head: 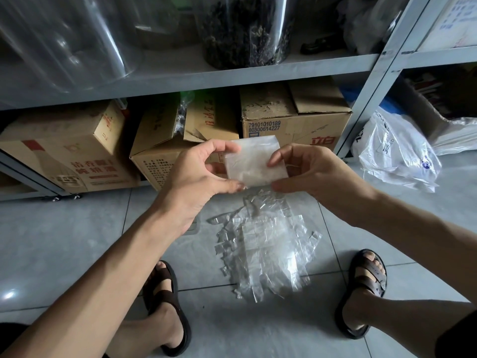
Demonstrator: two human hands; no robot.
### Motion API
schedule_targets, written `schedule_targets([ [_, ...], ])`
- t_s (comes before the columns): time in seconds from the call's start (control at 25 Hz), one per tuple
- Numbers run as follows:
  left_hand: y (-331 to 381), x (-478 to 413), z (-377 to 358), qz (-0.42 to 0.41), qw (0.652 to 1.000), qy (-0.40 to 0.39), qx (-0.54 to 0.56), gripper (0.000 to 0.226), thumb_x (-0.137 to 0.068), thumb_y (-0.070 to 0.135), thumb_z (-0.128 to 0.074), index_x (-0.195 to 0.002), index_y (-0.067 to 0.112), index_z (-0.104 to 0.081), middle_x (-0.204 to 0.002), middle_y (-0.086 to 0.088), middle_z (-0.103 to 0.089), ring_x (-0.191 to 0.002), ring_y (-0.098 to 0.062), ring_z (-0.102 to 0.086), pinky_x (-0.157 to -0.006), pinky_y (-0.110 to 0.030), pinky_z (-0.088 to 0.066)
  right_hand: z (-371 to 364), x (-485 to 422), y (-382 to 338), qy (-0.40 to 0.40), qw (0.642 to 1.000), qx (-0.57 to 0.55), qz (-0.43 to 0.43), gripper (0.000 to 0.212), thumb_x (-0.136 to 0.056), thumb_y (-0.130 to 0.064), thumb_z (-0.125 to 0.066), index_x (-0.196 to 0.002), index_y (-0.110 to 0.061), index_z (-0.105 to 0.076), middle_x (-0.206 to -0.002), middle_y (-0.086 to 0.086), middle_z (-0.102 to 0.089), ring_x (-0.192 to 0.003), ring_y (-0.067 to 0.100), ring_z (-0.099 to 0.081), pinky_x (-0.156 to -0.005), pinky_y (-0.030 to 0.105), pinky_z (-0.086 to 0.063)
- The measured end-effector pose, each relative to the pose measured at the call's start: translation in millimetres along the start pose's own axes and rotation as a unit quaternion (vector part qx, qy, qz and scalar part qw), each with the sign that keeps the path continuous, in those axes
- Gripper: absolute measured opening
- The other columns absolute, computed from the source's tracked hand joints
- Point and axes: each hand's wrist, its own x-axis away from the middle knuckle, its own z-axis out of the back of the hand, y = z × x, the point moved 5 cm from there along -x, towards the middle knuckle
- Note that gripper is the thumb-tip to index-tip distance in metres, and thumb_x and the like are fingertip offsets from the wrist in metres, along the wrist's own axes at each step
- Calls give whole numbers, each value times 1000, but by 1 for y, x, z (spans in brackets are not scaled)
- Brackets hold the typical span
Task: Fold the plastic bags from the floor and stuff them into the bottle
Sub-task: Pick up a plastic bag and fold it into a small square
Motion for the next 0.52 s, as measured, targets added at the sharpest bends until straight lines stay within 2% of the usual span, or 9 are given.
schedule_targets([
  [0.08, -1, -1, -2, -1, 1000, -2, 4, 63, -58, -13, -86, -102, 28, -70, -95, 3, -75, -83, -21, -72, -90, -50, -58, -3, 0, 0, -34, 995, -93, -17, 32, -77, 5, -74, -106, -4, -64, -104, 25, -64, -98, 30, -62, -96, 42, -50],
  [0.16, -2, 0, -5, -2, 1000, -17, 8, 62, -57, -11, -87, -103, 28, -69, -98, -1, -73, -88, -22, -72, -91, -51, -57, -4, -1, 1, -13, 990, -136, -20, 24, -79, -2, -71, -102, -5, -64, -97, 16, -66, -93, 24, -64, -91, 34, -54],
  [0.24, -2, 2, -8, 1, 999, -41, 14, 54, -55, 3, -89, -101, 25, -70, -101, -3, -73, -92, -25, -72, -89, -46, -58, -1, -2, 2, 39, 995, -91, 2, 16, -81, -1, -71, -96, -5, -67, -88, 9, -67, -85, 21, -63, -82, 29, -55],
  [0.36, 0, 4, -7, 28, 997, -64, 31, 34, -67, 29, -87, -91, 16, -66, -92, -3, -73, -87, -22, -71, -76, -29, -56, 5, -2, -1, 71, 996, 27, 37, 16, -82, 4, -72, -91, -9, -69, -77, 7, -68, -74, 20, -61, -76, 34, -52],
  [0.44, -1, 2, -3, 44, 998, -43, 31, 32, -73, 32, -84, -90, 14, -64, -87, -4, -72, -83, -18, -70, -73, -28, -56, 1, -2, -6, 39, 992, 110, 56, 19, -82, 1, -75, -93, -13, -68, -84, 21, -67, -71, 32, -57, -74, 45, -52],
  [0.52, -4, 0, -2, 50, 998, -42, -3, 31, -71, 33, -80, -93, 14, -68, -88, -1, -75, -84, -14, -71, -76, -26, -55, -9, 1, -7, -19, 990, 125, 60, 29, -83, 4, -74, -104, -13, -63, -90, 27, -66, -74, 39, -59, -72, 50, -52],
])
